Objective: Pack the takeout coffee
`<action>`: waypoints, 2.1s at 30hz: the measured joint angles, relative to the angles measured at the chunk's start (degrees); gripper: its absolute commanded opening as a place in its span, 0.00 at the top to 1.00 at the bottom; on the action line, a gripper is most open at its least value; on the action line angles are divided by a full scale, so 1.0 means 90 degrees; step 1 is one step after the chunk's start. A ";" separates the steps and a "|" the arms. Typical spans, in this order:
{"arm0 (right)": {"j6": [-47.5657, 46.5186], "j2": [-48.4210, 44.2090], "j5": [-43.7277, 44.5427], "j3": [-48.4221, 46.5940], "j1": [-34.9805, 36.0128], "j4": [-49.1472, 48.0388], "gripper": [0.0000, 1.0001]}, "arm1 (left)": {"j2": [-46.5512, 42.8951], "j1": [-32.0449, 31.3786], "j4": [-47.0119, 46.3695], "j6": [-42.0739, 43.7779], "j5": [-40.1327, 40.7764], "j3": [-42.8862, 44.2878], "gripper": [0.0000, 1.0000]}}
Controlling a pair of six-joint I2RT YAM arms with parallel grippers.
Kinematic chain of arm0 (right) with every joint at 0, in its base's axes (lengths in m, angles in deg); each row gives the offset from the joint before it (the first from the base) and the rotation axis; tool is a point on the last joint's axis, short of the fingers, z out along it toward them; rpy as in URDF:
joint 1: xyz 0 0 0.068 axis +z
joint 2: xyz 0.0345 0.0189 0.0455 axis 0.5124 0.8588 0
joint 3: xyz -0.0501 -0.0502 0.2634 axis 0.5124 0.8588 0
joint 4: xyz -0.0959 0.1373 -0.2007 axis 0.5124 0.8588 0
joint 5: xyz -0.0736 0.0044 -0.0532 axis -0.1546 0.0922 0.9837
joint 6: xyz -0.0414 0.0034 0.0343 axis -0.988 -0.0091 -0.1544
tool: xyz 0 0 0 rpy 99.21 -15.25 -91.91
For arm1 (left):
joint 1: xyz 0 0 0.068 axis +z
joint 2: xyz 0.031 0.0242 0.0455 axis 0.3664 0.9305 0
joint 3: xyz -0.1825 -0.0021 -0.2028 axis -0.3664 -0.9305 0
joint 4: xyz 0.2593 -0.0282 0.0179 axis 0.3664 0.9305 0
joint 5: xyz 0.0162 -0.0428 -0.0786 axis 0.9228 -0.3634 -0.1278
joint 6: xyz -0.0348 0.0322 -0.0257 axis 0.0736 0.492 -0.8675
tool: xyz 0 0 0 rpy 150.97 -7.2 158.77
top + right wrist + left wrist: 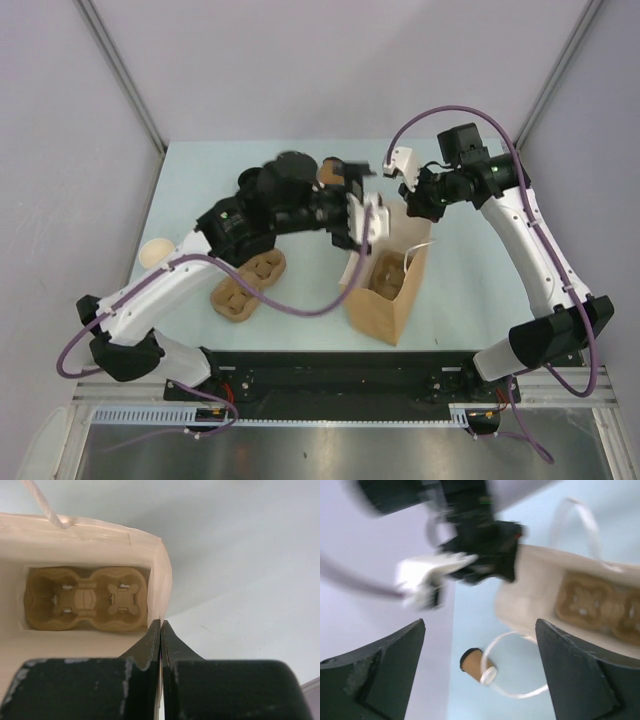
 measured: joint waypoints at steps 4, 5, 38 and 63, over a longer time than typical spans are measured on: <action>0.0002 -0.0017 -0.0032 0.0000 -0.0223 -0.0010 1.00 | 0.0070 0.1076 -0.0610 -0.1632 -0.0117 0.0661 0.00; 0.0005 -0.0019 -0.0046 0.0000 -0.0289 -0.0019 1.00 | 0.0151 0.1457 -0.0729 -0.2042 -0.0146 0.0884 0.00; 0.0746 -0.0073 -0.0697 0.0114 -0.1333 -0.0848 0.00 | 0.6312 0.3835 -0.0391 -0.4728 0.0316 0.3538 0.00; 0.1406 -0.0146 -0.0765 -0.0605 -0.1345 -0.0923 0.00 | 0.7410 0.3842 -0.0624 -0.4748 0.0274 0.3893 0.22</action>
